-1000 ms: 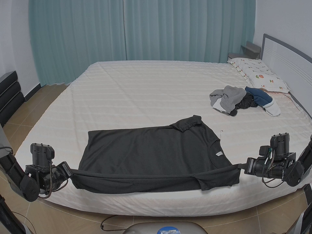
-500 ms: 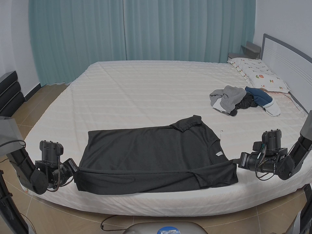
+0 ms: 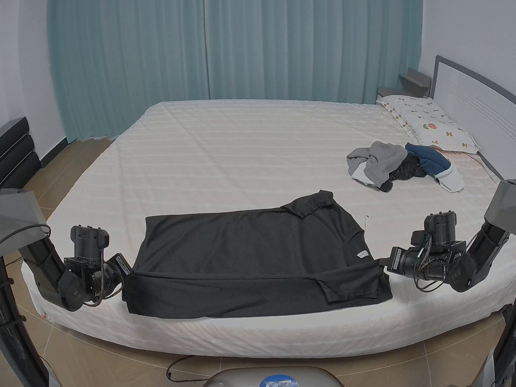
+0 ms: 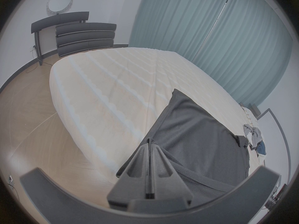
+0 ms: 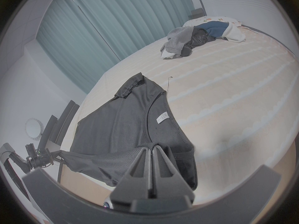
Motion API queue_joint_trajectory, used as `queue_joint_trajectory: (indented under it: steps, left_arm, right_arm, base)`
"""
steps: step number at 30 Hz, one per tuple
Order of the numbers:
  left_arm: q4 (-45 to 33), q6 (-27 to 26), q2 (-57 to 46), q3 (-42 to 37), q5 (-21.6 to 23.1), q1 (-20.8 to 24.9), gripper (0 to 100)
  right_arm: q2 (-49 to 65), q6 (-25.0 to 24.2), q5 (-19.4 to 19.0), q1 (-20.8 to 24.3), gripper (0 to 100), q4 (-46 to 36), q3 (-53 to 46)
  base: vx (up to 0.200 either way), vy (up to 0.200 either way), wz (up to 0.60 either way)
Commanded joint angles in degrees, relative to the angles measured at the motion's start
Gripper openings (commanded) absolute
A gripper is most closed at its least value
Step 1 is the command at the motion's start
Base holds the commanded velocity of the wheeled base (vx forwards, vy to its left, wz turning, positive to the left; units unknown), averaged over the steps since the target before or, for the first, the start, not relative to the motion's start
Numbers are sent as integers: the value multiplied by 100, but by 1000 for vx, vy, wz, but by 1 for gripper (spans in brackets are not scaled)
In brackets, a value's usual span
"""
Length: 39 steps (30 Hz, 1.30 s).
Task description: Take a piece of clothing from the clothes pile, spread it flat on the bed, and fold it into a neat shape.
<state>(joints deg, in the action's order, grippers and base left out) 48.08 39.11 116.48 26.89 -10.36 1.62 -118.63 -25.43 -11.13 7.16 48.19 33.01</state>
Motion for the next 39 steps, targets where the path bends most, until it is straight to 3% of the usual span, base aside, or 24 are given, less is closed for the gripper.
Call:
queue_joint_trajectory:
  steps: [1, 15, 39]
  left_arm:
    - [-9, -17, -442, -211, -1, -83, 0]
    - [-18, -17, -776, -466, 8, -13, 0]
    - [-27, -26, 595, 545, 43, 22, 0]
  right_arm:
    - [402, -41, -3, -4, 0, -11, -243]
    - [1096, -41, 14, -109, 0, -29, -796]
    - [-565, -50, 6, -56, 0, -29, 557]
  base:
    - [0, 0, 0]
    - [0, 0, 0]
    - [0, 0, 0]
